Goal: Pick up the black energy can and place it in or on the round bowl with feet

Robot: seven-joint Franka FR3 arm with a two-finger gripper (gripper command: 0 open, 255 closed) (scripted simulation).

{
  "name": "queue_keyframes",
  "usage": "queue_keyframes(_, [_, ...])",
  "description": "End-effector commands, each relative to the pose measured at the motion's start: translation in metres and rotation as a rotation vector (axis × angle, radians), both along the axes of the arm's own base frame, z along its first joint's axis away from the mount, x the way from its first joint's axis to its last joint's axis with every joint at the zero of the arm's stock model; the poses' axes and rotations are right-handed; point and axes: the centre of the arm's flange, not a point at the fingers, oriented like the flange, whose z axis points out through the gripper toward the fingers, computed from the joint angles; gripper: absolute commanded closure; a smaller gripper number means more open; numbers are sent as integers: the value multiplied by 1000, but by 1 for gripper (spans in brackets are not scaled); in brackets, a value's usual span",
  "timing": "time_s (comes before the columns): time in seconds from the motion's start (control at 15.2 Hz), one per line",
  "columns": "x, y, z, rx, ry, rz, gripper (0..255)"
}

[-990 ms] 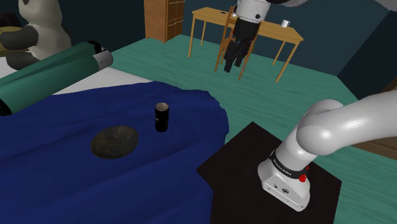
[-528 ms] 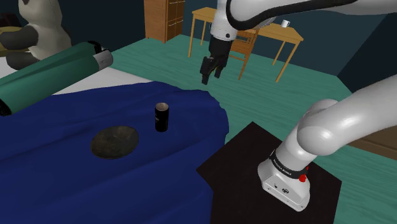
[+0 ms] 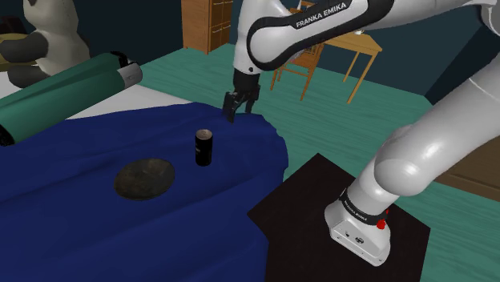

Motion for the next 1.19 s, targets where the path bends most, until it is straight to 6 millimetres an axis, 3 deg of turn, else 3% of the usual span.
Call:
queue_keyframes(0.0, [15, 15, -19, -3, -2, -3, 0])
queue_keyframes(0.59, [79, 73, -103, -22, -6, -18, 0])
queue_keyframes(1.12, [82, 75, -146, -23, -7, -19, 0])
